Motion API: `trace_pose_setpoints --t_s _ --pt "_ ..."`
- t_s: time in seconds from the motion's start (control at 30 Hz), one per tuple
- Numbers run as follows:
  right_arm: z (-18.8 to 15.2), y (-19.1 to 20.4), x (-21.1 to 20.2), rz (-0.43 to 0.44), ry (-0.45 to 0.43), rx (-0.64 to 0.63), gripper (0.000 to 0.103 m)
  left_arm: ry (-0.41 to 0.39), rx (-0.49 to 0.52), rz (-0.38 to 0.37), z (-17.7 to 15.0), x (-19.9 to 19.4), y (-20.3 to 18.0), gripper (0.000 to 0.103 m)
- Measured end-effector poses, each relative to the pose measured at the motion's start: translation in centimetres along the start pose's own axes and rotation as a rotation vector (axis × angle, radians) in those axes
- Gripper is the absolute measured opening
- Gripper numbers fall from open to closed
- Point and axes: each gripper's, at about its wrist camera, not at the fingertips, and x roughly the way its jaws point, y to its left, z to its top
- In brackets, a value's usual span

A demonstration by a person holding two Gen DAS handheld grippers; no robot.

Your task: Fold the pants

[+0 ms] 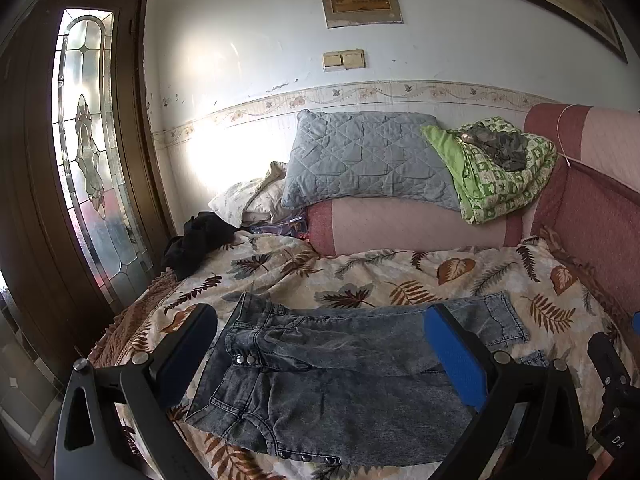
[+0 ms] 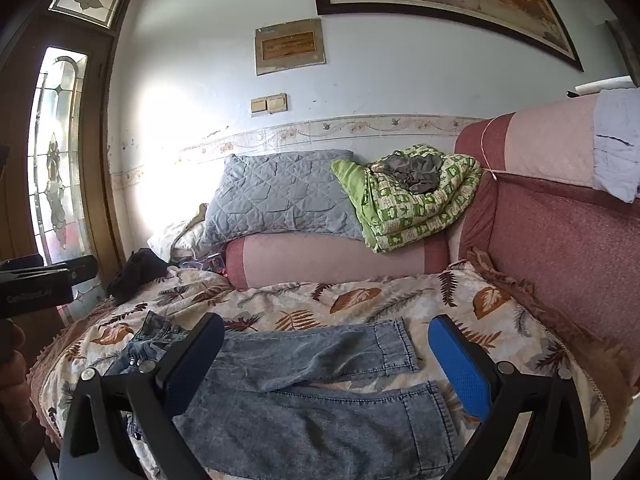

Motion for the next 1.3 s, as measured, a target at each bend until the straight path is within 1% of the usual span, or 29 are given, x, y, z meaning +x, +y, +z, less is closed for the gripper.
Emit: trace_pose_setpoints --t_s 0.53,0.93,1.3 --pt "0.2 -0.5 1.2 0.008 0.039 0.0 0.103 0.011 0.002 -0.008 -0.7 0.3 -0.2 0.103" --pt "-0.6 -0.7 3.6 0.008 0.1 0.008 0.103 0.069 0.007 -0.004 -1.1 3.5 0.0 0.103" --pt "-0.3 0.1 3.0 0.015 0.103 -0.008 0.103 0.062 0.019 -0.003 -1.4 2.8 0.1 0.103"
